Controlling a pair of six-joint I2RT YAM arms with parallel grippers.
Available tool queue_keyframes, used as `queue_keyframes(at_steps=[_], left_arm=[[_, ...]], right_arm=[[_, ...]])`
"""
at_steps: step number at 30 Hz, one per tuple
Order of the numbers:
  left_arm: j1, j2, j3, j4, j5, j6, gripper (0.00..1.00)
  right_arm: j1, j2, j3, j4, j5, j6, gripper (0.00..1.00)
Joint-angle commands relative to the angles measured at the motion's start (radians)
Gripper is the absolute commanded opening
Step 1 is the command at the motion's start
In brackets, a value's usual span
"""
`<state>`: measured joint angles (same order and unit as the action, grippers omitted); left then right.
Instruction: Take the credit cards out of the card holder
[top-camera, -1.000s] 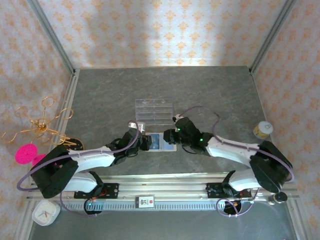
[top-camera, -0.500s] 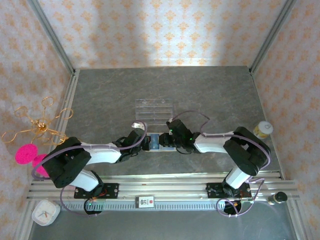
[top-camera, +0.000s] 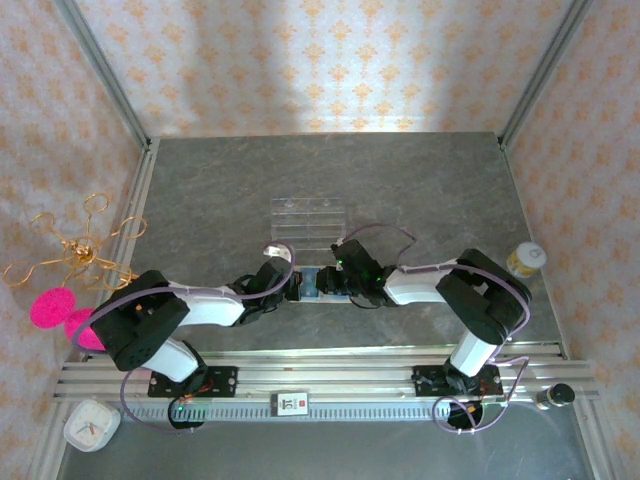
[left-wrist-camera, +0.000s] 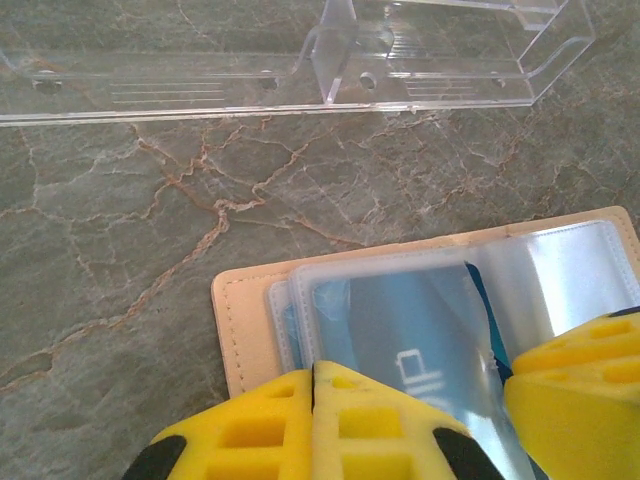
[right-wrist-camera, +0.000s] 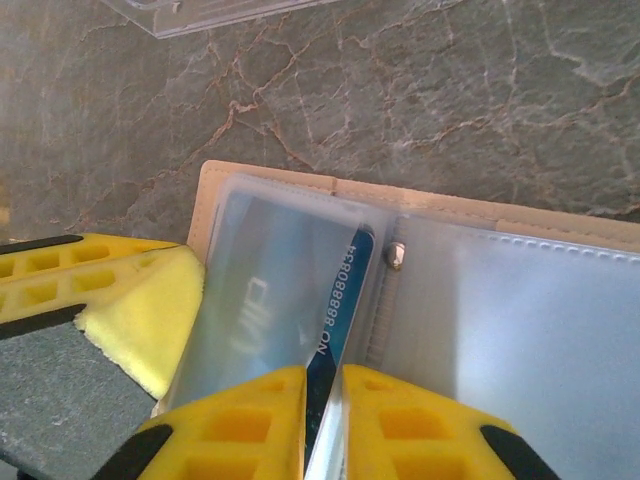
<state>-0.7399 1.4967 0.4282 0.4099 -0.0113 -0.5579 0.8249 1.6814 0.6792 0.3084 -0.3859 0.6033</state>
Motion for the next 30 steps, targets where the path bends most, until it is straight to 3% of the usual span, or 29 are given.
queue_keyframes(at_steps=[1,5,8,16,23,27,30], left_arm=[[-0.021,0.031,-0.034,-0.011,0.043,-0.023,0.0],[-0.041,0.036,-0.044,0.002,0.059,-0.053,0.0],[-0.041,0.027,-0.054,0.003,0.057,-0.062,0.0],[-0.031,-0.004,-0.077,0.001,0.037,-0.071,0.0],[-0.026,-0.034,-0.055,-0.035,0.028,-0.048,0.0],[-0.027,-0.113,-0.03,-0.089,0.027,-0.034,0.0],[-0.037,-0.168,-0.017,-0.093,0.038,-0.034,0.01]], right_arm=[[0.002,0.023,0.0,0.027,-0.005,0.015,0.17],[0.003,0.031,-0.001,0.023,0.0,0.019,0.12],[0.004,0.021,-0.011,0.009,0.033,0.025,0.0],[0.005,-0.083,-0.063,-0.058,0.155,0.039,0.0],[0.006,-0.113,-0.079,-0.07,0.159,0.035,0.0],[0.006,-0.135,-0.086,-0.04,0.148,0.025,0.27],[0.006,-0.166,-0.088,-0.043,0.163,0.02,0.32]])
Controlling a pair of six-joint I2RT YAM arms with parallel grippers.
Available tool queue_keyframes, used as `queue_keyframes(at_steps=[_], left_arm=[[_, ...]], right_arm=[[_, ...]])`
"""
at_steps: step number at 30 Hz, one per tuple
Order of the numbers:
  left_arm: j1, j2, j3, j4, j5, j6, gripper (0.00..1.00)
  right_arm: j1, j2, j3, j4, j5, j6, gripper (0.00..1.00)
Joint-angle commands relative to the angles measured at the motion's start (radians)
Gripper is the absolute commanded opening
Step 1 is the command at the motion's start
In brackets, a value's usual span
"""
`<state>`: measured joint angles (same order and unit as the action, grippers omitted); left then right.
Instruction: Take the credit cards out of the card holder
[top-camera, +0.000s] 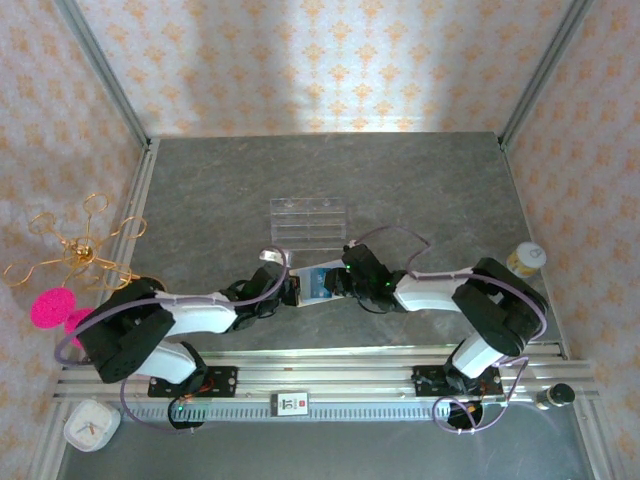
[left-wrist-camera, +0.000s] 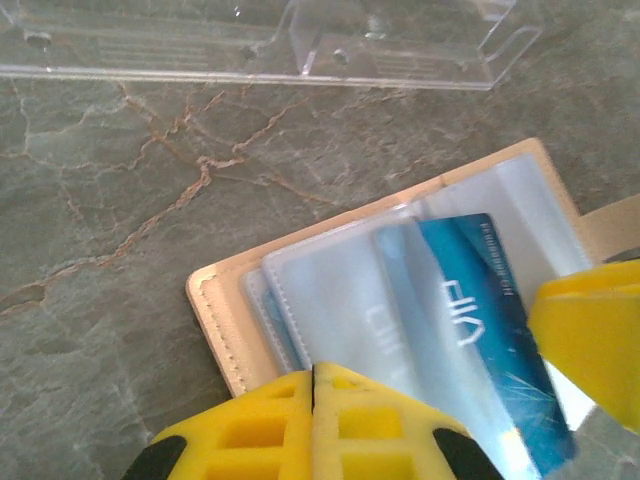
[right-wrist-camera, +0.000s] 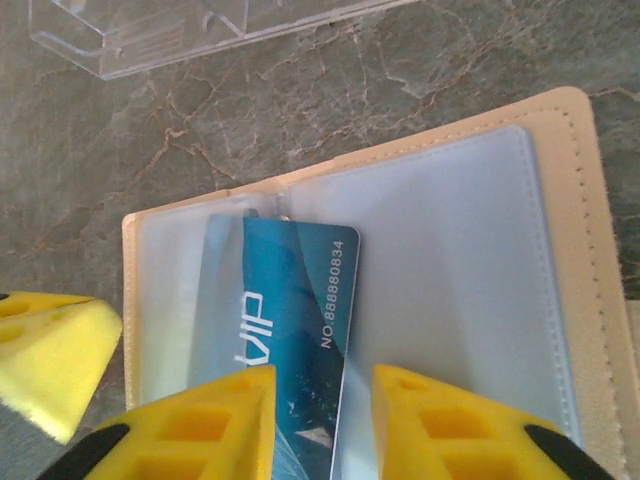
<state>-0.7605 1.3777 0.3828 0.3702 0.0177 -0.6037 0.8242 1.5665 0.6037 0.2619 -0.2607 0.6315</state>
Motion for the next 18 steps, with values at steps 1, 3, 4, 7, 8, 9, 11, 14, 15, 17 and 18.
queue_keyframes(at_steps=[1,3,4,7,8,9,11,14,15,17,18], left_arm=[[-0.024,-0.05,0.035,-0.049,0.015,0.012,0.01],[-0.043,-0.027,0.057,-0.035,0.033,0.012,0.01],[-0.052,-0.011,0.067,-0.031,0.034,0.012,0.01],[-0.07,0.047,0.085,-0.017,0.037,0.012,0.0],[-0.069,0.06,0.084,-0.013,0.039,0.012,0.0],[-0.071,0.073,0.081,-0.013,0.035,0.012,0.0],[-0.071,0.09,0.075,-0.013,0.023,0.012,0.0],[-0.072,0.11,0.068,-0.001,0.019,0.01,0.0],[-0.071,0.117,0.066,0.003,0.018,0.009,0.0],[-0.071,0.131,0.068,0.007,0.016,0.01,0.0],[-0.072,0.14,0.07,0.005,0.011,0.012,0.0]], right_arm=[[0.006,-0.057,-0.012,0.001,0.039,-0.011,0.33],[0.002,-0.059,-0.006,0.001,0.027,-0.018,0.33],[-0.001,-0.055,-0.004,0.0,0.021,-0.02,0.33],[-0.021,-0.042,-0.005,0.008,-0.009,-0.028,0.33],[-0.026,-0.037,-0.004,0.011,-0.022,-0.034,0.34],[-0.031,-0.029,-0.001,0.012,-0.041,-0.04,0.34],[-0.035,-0.015,0.003,0.014,-0.058,-0.047,0.34],[-0.036,0.006,-0.001,0.029,-0.076,-0.048,0.34],[-0.036,0.014,-0.004,0.038,-0.085,-0.047,0.34],[-0.036,0.027,-0.004,0.056,-0.105,-0.047,0.34],[-0.036,0.033,-0.005,0.068,-0.117,-0.044,0.34]])
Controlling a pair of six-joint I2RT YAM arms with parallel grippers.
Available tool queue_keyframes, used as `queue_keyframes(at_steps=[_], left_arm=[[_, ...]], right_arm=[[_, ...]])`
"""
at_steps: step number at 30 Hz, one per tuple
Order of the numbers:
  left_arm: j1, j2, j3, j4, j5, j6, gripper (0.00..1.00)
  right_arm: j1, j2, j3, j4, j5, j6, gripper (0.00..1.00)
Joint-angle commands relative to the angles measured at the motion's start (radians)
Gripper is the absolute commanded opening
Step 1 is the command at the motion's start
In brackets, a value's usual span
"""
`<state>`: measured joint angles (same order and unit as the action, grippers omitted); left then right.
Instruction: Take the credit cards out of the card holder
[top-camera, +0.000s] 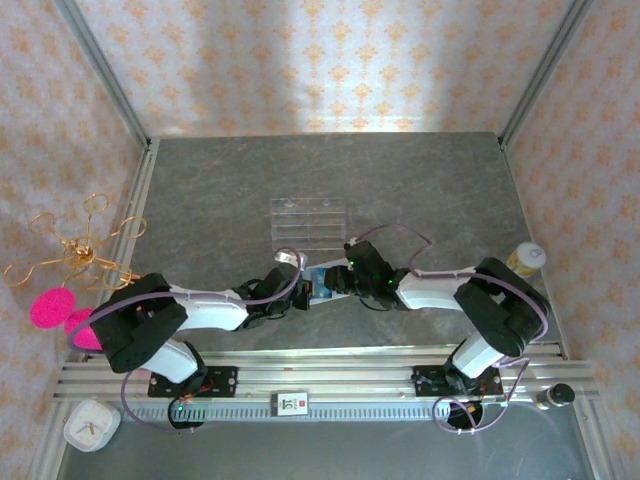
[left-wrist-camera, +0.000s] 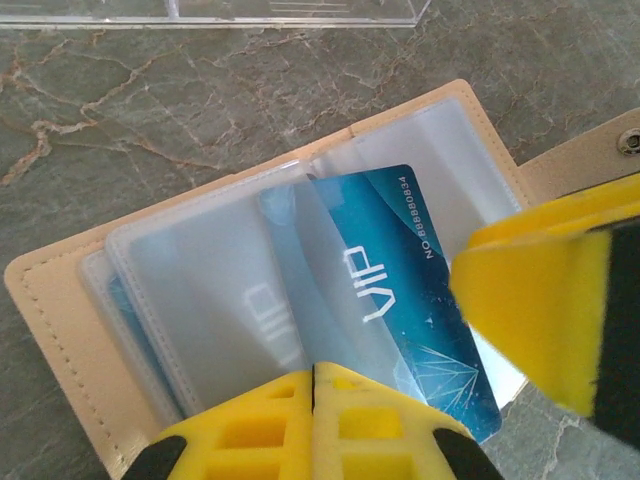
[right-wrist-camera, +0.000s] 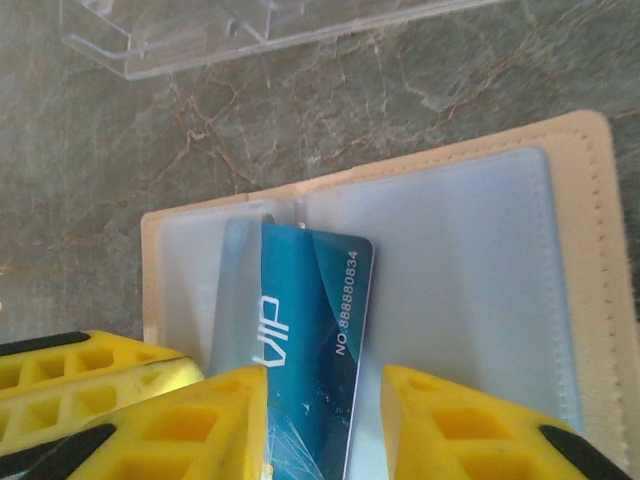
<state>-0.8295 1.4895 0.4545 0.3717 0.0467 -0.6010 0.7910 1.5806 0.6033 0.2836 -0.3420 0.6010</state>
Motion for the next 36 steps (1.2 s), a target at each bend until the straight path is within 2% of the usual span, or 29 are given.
queue_keyframes(at_steps=[1,6,9,11,13,23,27,32,36], left_arm=[[-0.003,0.035,0.001,0.001,-0.023,0.009,0.0],[0.0,0.068,0.005,-0.007,-0.033,0.009,0.0],[0.0,0.08,0.004,-0.01,-0.029,0.035,0.0],[0.004,0.073,-0.003,-0.007,-0.021,0.037,0.0],[0.012,0.062,-0.012,-0.008,-0.012,0.042,0.0],[0.039,0.037,0.0,-0.021,0.014,0.075,0.0],[0.039,-0.086,0.011,-0.012,0.056,0.078,0.0],[0.073,-0.332,-0.032,0.093,0.165,0.065,0.22],[0.113,-0.45,-0.051,0.171,0.22,0.02,0.27]], right_arm=[[-0.003,0.025,-0.004,0.053,-0.046,-0.011,0.34],[-0.003,0.055,-0.009,0.078,-0.072,0.007,0.29],[-0.003,0.045,-0.025,0.083,-0.044,0.018,0.19],[-0.007,0.026,-0.04,0.066,0.006,0.03,0.08],[-0.021,-0.004,-0.065,0.057,0.044,0.042,0.04],[-0.054,-0.19,-0.147,-0.015,0.159,0.02,0.0],[-0.055,-0.331,-0.166,0.016,0.139,-0.074,0.0],[-0.064,-0.515,-0.166,0.11,0.063,-0.162,0.0],[-0.071,-0.583,-0.154,0.237,0.021,-0.13,0.0]])
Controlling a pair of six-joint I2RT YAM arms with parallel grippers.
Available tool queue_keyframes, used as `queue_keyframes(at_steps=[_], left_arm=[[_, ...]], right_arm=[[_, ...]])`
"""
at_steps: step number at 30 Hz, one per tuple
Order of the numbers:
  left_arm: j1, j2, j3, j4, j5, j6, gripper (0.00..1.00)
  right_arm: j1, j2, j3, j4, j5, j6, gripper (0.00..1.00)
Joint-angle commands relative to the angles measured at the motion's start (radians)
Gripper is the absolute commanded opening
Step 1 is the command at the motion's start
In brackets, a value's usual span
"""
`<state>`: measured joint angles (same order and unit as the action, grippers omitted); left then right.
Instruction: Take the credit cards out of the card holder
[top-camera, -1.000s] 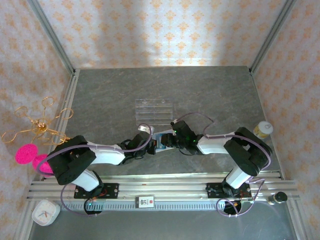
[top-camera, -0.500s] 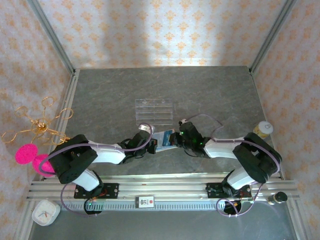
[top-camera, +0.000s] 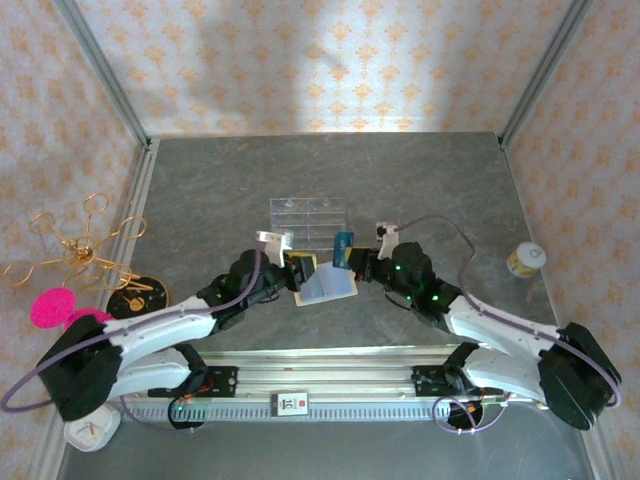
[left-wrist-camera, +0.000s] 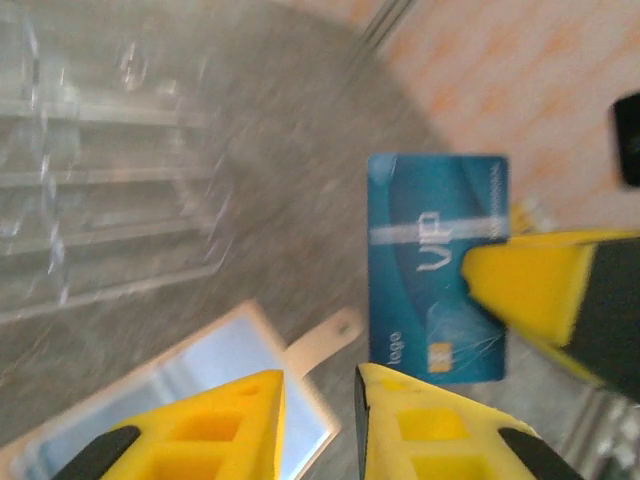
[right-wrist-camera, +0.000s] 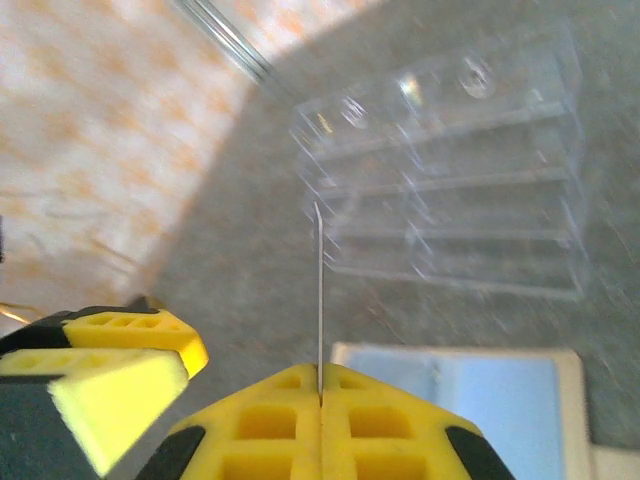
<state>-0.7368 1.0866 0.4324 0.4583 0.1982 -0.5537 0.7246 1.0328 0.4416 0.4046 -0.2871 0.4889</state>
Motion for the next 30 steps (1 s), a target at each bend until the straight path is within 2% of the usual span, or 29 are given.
queue_keyframes(at_steps=[1,7,12,19,27,30], left_arm=[[0.03,-0.07,-0.037,0.12,0.082,-0.068,0.28],[0.037,-0.158,-0.124,0.434,0.084,-0.185,0.36],[0.037,-0.154,-0.175,0.683,0.087,-0.237,0.46],[0.037,-0.109,-0.181,0.867,0.084,-0.285,0.57],[0.037,-0.064,-0.15,0.917,0.093,-0.31,0.62],[0.037,-0.038,-0.135,0.936,0.109,-0.319,0.61]], right_arm=[[-0.005,-0.047,0.006,0.168,-0.038,-0.001,0.0],[-0.005,-0.041,0.01,0.433,-0.02,0.142,0.0],[0.005,0.024,0.043,0.558,-0.047,0.231,0.0],[0.073,0.065,0.07,0.664,0.019,0.243,0.0],[0.113,0.132,0.131,0.722,0.024,0.244,0.0],[0.122,0.161,0.156,0.733,0.011,0.249,0.0]])
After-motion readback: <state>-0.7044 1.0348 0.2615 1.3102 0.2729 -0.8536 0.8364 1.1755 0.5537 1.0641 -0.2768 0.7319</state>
